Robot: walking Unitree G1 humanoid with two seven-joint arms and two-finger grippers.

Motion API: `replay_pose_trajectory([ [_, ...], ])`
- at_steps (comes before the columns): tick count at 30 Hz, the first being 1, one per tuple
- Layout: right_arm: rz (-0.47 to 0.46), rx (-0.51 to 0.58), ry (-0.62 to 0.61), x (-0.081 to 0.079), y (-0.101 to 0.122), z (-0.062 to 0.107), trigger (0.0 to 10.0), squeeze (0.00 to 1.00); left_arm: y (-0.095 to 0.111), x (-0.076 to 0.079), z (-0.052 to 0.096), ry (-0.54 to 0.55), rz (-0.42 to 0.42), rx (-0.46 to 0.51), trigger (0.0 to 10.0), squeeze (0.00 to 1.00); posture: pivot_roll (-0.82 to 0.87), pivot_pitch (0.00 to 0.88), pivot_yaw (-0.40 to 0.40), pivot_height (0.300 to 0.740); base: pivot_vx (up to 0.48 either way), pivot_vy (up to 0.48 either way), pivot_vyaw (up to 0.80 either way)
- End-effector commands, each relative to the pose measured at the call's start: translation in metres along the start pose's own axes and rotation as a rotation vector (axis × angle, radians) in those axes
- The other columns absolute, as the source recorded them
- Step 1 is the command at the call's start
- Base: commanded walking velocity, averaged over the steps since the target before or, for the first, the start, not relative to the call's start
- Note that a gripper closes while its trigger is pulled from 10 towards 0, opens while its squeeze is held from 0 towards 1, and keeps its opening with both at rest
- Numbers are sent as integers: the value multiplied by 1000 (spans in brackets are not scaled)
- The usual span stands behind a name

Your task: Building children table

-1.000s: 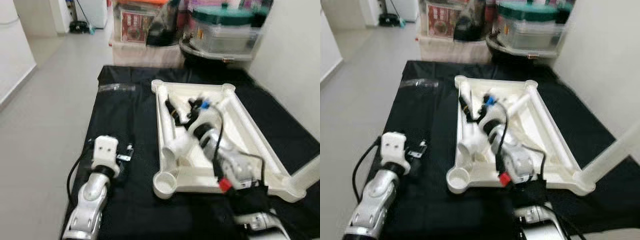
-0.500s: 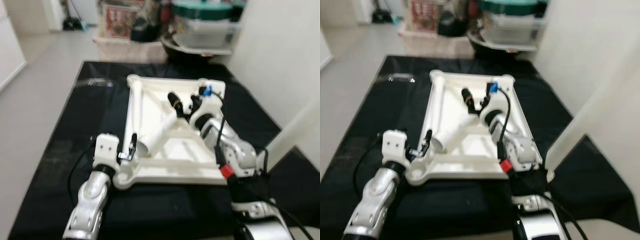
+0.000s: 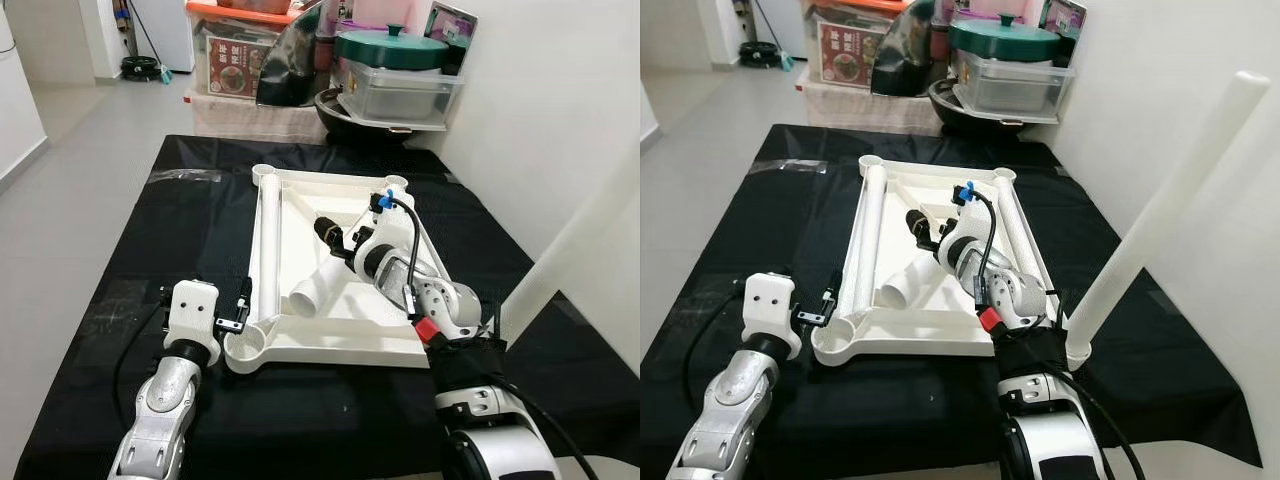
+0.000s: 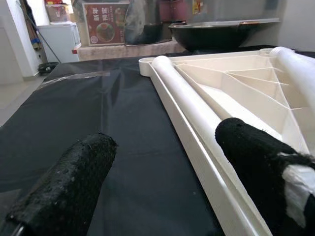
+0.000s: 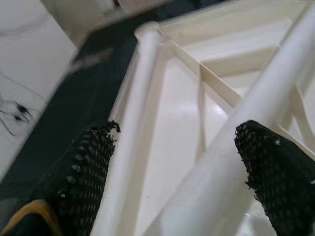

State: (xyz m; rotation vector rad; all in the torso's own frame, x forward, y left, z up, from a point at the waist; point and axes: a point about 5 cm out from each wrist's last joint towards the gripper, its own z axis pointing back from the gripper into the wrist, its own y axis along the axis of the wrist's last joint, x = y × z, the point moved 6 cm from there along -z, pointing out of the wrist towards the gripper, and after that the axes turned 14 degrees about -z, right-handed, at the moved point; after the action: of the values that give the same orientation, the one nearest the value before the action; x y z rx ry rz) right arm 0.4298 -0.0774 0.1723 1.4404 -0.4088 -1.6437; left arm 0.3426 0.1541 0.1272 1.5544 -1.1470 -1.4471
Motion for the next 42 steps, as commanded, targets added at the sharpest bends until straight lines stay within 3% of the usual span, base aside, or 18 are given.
replay_pose_trajectory([
  [1, 30, -35, -56, 10, -2, -4, 10000, 0, -5, 8, 0, -23, -1, -18, 10000, 0, 10, 0, -157, 740, 0, 0, 0],
  [7, 58, -73, -130, 19, -8, -11, 10000, 0, -9, 8, 2, -19, -3, -32, 10000, 0, 11, 0, -168, 740, 0, 0, 0],
  [12, 31, -116, -165, 18, -23, -18, 10000, 0, -11, 9, 3, -13, -3, -40, 10000, 0, 14, 0, -174, 740, 0, 0, 0],
  [17, 47, -217, -210, 15, -54, -24, 10000, 0, -12, 7, 1, -4, -9, -49, 10000, 0, 17, 0, -183, 740, 0, 0, 0],
  [21, 51, -248, -212, 13, -62, -24, 10000, 0, -15, 7, 2, -2, -12, -55, 10000, 0, 7, 0, -187, 740, 0, 0, 0],
  [27, 73, -301, -242, 24, -78, -23, 10000, 0, -15, 9, 1, -1, -14, -60, 10000, 0, 9, 0, -195, 740, 0, 0, 0],
  [28, 65, -305, -245, 28, -80, -22, 4980, 0, -15, 9, 2, 1, -14, -61, 10000, 0, 10, 0, -197, 740, 0, 0, 0],
  [29, 65, -305, -245, 28, -80, -22, 4980, 0, -15, 9, 2, 1, -14, -61, 10000, 0, 10, 0, -197, 740, 0, 0, 0],
  [30, 53, -304, -244, 33, -81, -22, 0, 0, -16, 9, 2, 3, -14, -64, 10000, 0, 8, 0, -196, 740, 0, 0, 0],
  [34, 13, -306, -247, 46, -82, -19, 0, 0, -21, 8, 4, 5, -19, -77, 10000, 0, 7, 0, -194, 740, 0, 0, 0],
  [42, -3, -310, -261, 54, -83, -17, 0, 0, -21, 7, 3, 6, -25, -80, 10000, 0, 9, 0, -189, 740, 0, 0, 0],
])
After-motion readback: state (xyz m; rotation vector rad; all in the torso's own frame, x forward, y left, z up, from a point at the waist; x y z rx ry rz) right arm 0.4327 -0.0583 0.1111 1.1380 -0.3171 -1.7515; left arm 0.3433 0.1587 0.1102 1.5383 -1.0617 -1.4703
